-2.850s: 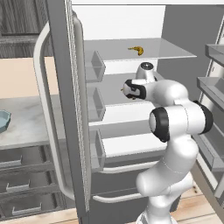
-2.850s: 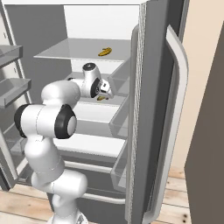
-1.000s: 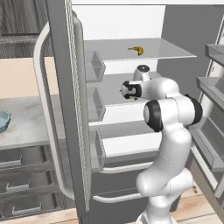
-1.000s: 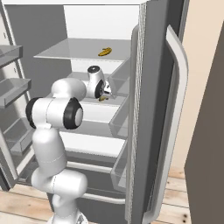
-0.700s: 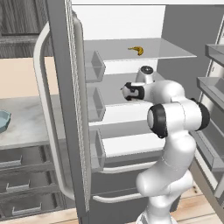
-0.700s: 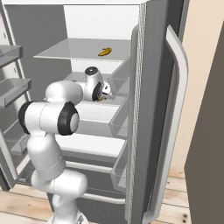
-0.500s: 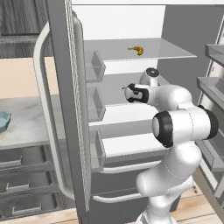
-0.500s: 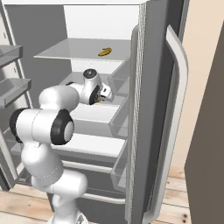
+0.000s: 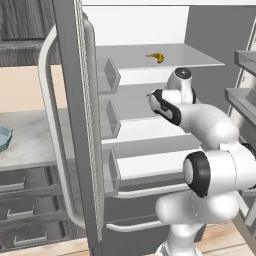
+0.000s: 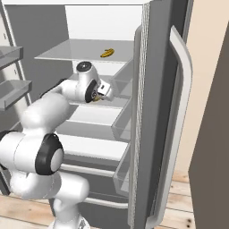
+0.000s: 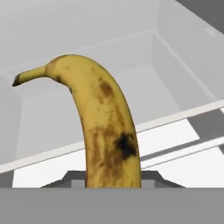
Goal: Pick up both bananas from the fridge and place them inside the tupperware on the counter.
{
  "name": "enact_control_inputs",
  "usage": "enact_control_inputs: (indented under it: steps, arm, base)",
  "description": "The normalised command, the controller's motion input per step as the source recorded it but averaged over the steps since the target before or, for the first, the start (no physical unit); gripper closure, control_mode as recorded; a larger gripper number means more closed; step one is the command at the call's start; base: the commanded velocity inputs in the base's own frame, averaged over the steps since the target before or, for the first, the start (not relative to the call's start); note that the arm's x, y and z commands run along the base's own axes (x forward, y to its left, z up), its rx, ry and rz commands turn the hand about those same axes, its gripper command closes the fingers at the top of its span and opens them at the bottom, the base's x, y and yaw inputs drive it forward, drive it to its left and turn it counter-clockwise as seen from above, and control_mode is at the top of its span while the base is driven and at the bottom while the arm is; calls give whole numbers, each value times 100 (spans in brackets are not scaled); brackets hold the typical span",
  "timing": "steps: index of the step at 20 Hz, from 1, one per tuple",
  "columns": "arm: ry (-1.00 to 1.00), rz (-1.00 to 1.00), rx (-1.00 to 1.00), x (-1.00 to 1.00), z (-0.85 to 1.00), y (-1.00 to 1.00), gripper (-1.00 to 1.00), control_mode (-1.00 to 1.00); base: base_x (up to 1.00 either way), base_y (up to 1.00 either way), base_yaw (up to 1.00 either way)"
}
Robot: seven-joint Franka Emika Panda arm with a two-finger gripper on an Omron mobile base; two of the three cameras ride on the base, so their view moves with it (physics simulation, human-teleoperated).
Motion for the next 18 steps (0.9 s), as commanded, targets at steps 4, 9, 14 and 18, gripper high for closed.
enact_control_inputs:
  steps: [4, 9, 14, 18]
  arm:
    - [9, -9, 0, -96, 42, 0, 100, -100]
    - [4, 0, 0, -100, 38, 0, 100, -100]
    - [0, 0, 0, -100, 46, 0, 100, -100]
    - [0, 0, 0, -98, 46, 0, 100, -100]
  base:
    - [0, 0, 0]
    - [0, 0, 0]
    - [0, 0, 0]
    - [0, 0, 0]
